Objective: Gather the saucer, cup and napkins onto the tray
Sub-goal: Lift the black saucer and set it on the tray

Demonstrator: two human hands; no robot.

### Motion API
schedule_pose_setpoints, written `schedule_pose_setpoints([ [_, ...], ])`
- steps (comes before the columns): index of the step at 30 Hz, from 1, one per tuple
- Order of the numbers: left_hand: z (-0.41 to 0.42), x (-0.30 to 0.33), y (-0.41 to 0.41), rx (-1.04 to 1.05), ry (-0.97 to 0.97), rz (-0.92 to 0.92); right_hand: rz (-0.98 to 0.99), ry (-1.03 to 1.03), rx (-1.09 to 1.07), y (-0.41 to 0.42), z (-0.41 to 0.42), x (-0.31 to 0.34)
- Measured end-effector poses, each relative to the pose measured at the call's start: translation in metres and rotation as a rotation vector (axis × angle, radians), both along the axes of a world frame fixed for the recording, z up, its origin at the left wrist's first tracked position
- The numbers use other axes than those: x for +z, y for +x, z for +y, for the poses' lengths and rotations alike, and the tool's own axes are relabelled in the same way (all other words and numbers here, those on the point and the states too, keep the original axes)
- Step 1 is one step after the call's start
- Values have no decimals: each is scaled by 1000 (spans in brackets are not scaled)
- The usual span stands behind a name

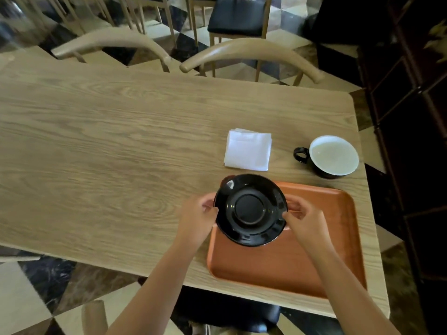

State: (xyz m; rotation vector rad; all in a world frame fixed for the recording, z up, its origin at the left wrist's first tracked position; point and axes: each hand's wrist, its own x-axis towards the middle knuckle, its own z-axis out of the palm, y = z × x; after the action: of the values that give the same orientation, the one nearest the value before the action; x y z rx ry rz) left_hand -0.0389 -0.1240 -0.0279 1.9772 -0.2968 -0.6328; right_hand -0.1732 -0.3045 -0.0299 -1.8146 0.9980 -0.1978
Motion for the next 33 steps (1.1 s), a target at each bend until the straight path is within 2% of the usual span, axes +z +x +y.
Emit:
schedule_pose_setpoints([
  [9, -3, -4, 1, -43, 111, -119, -7, 104, -22, -5, 0, -12],
  [18, -6, -9, 13, 90, 14, 110, -56, 139, -17, 6, -3, -9],
  [23, -4, -12, 19, 91, -7, 179, -55, 164, 10, 7, -8, -10],
  [26, -4, -9, 15, 60, 27, 101, -37, 137, 29, 7, -7, -9],
  [29, -6, -4, 12, -30, 167, -75, 14, 70, 83, 7, -12, -5],
  [33, -8, 8, 10, -98, 288, -189, 137, 30, 265, 9, -24, 7],
])
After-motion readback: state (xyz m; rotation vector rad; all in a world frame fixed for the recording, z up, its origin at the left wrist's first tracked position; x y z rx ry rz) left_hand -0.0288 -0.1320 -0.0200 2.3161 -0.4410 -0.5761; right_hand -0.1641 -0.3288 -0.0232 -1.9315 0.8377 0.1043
